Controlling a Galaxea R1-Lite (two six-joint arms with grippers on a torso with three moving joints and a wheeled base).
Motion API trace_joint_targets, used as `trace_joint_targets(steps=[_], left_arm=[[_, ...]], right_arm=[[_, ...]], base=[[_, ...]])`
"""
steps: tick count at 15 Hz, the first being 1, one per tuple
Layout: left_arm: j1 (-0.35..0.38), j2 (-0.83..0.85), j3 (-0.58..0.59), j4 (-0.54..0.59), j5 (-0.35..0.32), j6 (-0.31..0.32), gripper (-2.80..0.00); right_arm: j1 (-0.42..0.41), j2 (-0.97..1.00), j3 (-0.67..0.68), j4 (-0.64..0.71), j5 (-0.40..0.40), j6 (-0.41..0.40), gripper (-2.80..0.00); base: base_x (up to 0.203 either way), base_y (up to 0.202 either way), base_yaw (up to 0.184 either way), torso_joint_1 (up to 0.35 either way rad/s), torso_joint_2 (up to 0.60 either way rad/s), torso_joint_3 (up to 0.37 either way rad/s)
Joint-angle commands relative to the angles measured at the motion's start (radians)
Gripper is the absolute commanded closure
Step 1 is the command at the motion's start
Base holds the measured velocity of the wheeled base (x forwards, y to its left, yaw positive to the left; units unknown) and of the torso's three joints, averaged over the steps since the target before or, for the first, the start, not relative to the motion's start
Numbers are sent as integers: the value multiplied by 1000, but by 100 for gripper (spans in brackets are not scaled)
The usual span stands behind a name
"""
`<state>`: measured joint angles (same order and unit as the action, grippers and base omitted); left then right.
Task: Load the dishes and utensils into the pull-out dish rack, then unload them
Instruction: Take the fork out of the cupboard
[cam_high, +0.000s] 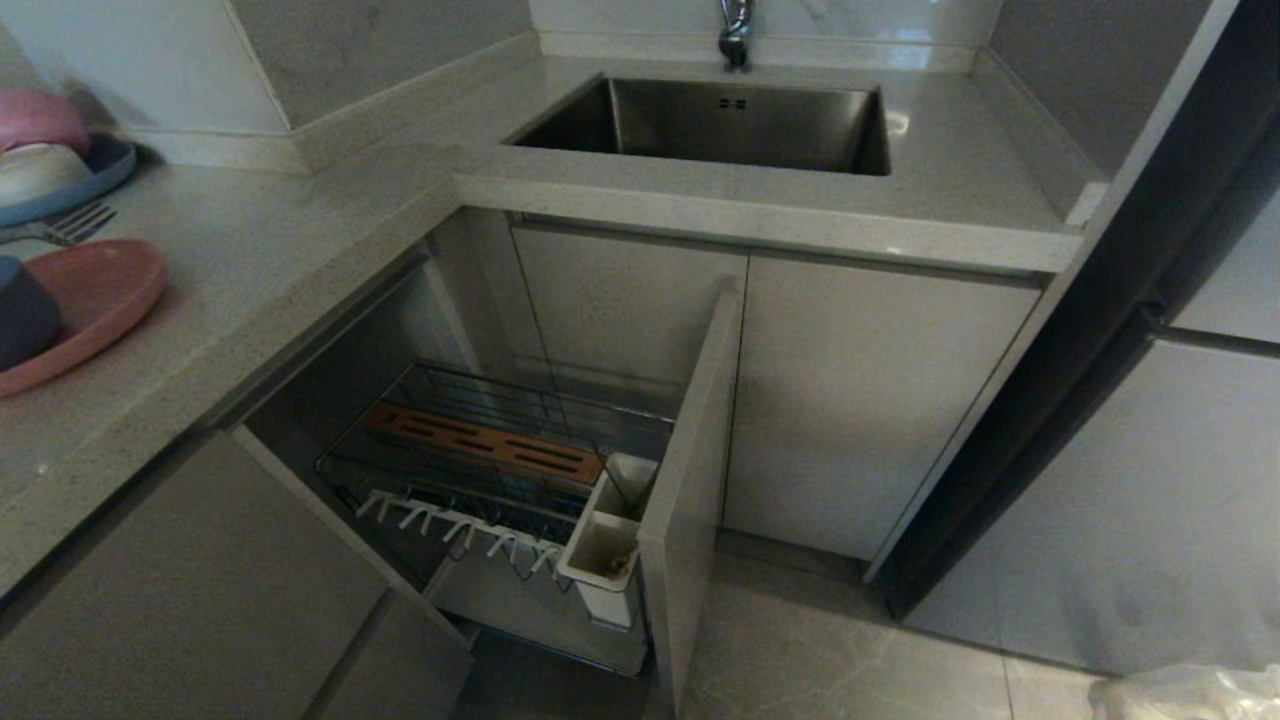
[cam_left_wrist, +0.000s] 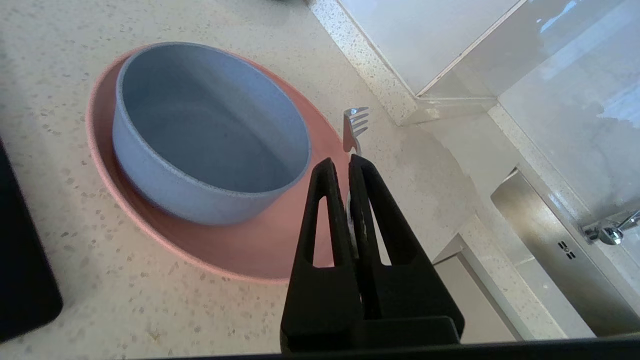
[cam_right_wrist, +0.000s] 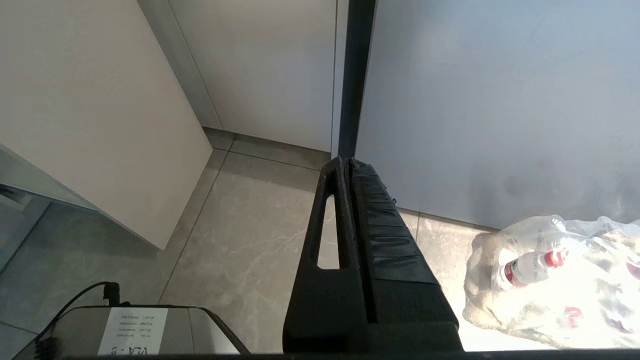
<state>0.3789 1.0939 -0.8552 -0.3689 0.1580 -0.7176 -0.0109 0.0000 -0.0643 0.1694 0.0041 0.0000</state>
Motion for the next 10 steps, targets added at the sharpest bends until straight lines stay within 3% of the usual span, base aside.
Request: trace_joint_targets(steps=[1,10], left_arm=[[3,24,15,-29,0,-2,0],[21,55,84,-128,-43,17,0]], right_arm=[[0,0,0,1,0,0,0],[0,0,0,1,0,0,0]], base=[[0,0,0,0,0,0],[0,0,0,0,0,0]])
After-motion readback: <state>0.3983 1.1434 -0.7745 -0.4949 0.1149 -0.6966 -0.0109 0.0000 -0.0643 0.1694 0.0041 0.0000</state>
